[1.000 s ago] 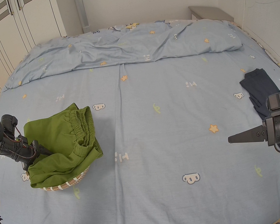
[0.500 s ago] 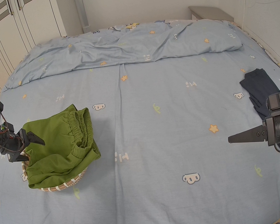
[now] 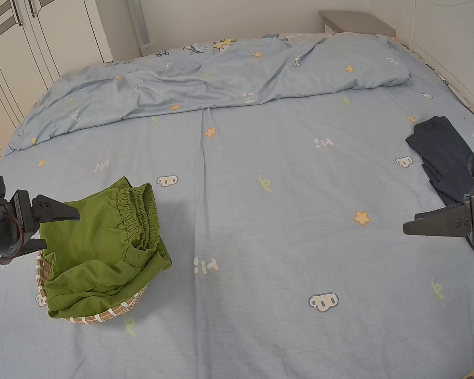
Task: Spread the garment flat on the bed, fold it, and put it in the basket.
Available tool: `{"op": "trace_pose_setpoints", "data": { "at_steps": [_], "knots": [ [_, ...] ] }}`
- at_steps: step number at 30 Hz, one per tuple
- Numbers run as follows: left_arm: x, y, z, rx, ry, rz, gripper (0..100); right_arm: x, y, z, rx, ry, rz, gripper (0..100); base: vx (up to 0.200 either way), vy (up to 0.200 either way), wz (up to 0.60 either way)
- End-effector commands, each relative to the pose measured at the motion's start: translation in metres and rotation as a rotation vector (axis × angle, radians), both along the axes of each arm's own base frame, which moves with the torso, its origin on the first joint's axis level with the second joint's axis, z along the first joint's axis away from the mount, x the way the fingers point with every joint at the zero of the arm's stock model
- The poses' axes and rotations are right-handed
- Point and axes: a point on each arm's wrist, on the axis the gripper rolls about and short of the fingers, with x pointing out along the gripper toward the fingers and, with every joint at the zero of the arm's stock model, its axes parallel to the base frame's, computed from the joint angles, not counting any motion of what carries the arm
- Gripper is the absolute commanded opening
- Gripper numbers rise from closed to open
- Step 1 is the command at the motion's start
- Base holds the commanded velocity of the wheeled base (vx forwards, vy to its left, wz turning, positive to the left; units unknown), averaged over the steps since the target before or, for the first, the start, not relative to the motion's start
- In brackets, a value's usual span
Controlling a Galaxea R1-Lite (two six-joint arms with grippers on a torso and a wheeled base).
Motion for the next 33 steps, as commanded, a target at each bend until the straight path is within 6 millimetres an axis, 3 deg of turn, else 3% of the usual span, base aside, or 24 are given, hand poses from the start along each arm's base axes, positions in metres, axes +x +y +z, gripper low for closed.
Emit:
{"op": "trace_pose_setpoints", "data": {
  "at_steps": [1, 7, 8, 11, 13, 14, 16, 19, 26, 28, 33],
  "knots": [
    [-0.123, -0.023, 0.011, -0.061, -0.236, -0.176, 100, -0.069, -0.022, 0.001, -0.039, -0.234, 0.013, 100, 0.0, 0.0, 0.0],
    [-0.169, -0.001, -0.033, 0.134, -0.443, 0.073, 100, -0.133, -0.04, -0.043, -0.04, -0.319, -0.005, 100, 0.0, 0.0, 0.0],
    [-0.169, -0.001, -0.033, 0.134, -0.443, 0.073, 100, -0.133, -0.04, -0.043, -0.04, -0.319, -0.005, 100, 0.0, 0.0, 0.0],
    [-0.198, 0.01, -0.061, 0.151, -0.607, 0.154, 100, -0.155, -0.047, -0.063, -0.044, -0.369, -0.094, 100, 0.0, 0.0, 0.0],
    [-0.208, 0.012, -0.082, 0.201, -0.622, 0.221, 100, -0.163, -0.049, -0.07, -0.027, -0.381, -0.125, 100, 0.0, 0.0, 0.0],
    [-0.209, 0.012, -0.084, 0.203, -0.623, 0.225, 100, -0.164, -0.049, -0.071, -0.027, -0.381, -0.128, 100, 0.0, 0.0, 0.0],
    [-0.221, 0.013, -0.11, 0.235, -0.635, 0.255, 100, -0.175, -0.051, -0.081, 0.015, -0.387, -0.147, 100, 0.0, 0.0, 0.0],
    [-0.236, 0.011, -0.129, 0.22, -0.694, 0.249, 100, -0.184, -0.052, -0.091, 0.048, -0.407, -0.157, 100, 0.0, 0.0, 0.0],
    [-0.243, 0.009, -0.163, 0.219, -0.729, 0.256, 100, -0.197, -0.054, -0.104, 0.054, -0.421, -0.184, 100, 0.0, 0.0, 0.0],
    [-0.237, 0.009, -0.186, 0.232, -0.676, 0.235, 100, -0.204, -0.055, -0.114, 0.053, -0.439, -0.199, 100, 0.0, 0.0, 0.0],
    [-0.232, 0.009, -0.197, 0.318, -0.727, 0.205, 100, -0.196, -0.057, -0.133, -0.015, -0.425, -0.354, 100, 0.0, 0.0, 0.0]
  ]
}}
